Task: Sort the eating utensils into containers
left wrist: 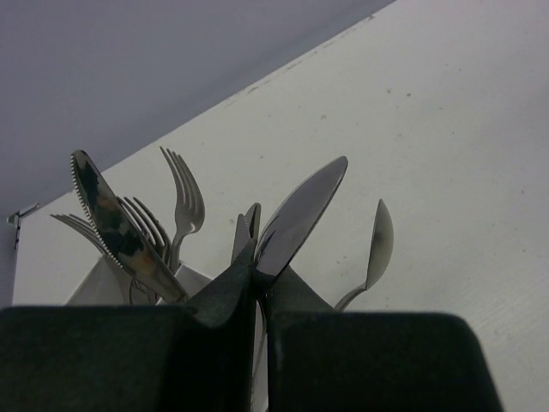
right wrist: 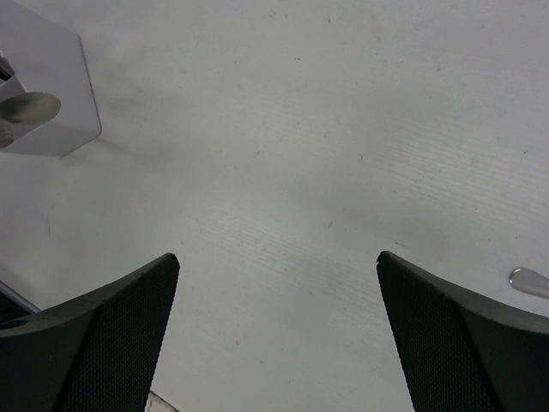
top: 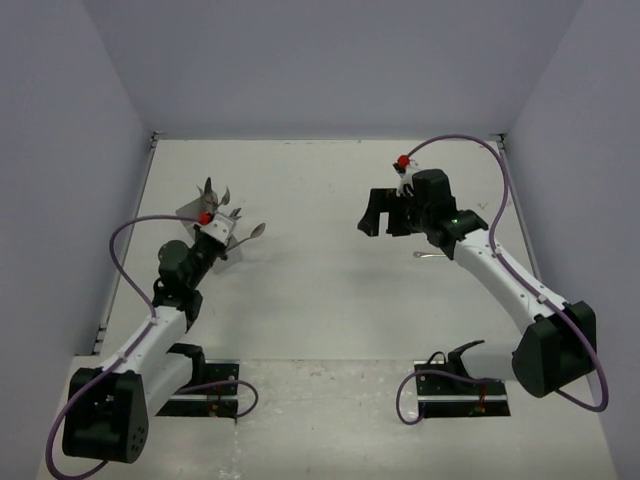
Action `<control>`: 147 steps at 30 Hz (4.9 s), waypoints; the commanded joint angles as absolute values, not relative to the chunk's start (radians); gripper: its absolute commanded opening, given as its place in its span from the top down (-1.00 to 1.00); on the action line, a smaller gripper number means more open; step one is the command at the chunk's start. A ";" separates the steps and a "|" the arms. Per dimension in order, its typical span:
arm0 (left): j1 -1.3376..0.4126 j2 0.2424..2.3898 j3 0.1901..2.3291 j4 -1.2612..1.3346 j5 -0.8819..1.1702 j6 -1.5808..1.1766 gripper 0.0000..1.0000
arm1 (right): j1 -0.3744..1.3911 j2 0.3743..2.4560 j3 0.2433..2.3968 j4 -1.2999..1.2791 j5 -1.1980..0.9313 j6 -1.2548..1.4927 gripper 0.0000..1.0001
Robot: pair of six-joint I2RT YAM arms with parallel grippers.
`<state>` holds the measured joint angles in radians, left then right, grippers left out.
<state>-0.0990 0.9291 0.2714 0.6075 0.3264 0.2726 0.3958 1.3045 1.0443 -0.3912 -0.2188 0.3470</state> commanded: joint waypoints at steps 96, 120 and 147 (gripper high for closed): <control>-0.018 1.204 1.005 0.336 0.279 0.176 -1.00 | 0.066 1.743 1.100 -0.542 0.426 1.153 -0.98; -0.018 1.131 0.976 0.311 0.262 0.195 -1.00 | 0.017 1.839 1.181 -0.546 0.298 1.111 0.39; -0.018 1.134 0.986 0.327 0.216 0.252 -1.00 | -0.110 1.980 1.322 -0.771 0.183 1.348 0.47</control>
<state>-0.0265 1.1461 0.9836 0.2871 0.2501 0.2256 -0.1081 1.9263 1.2877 -0.7002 0.1516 1.2942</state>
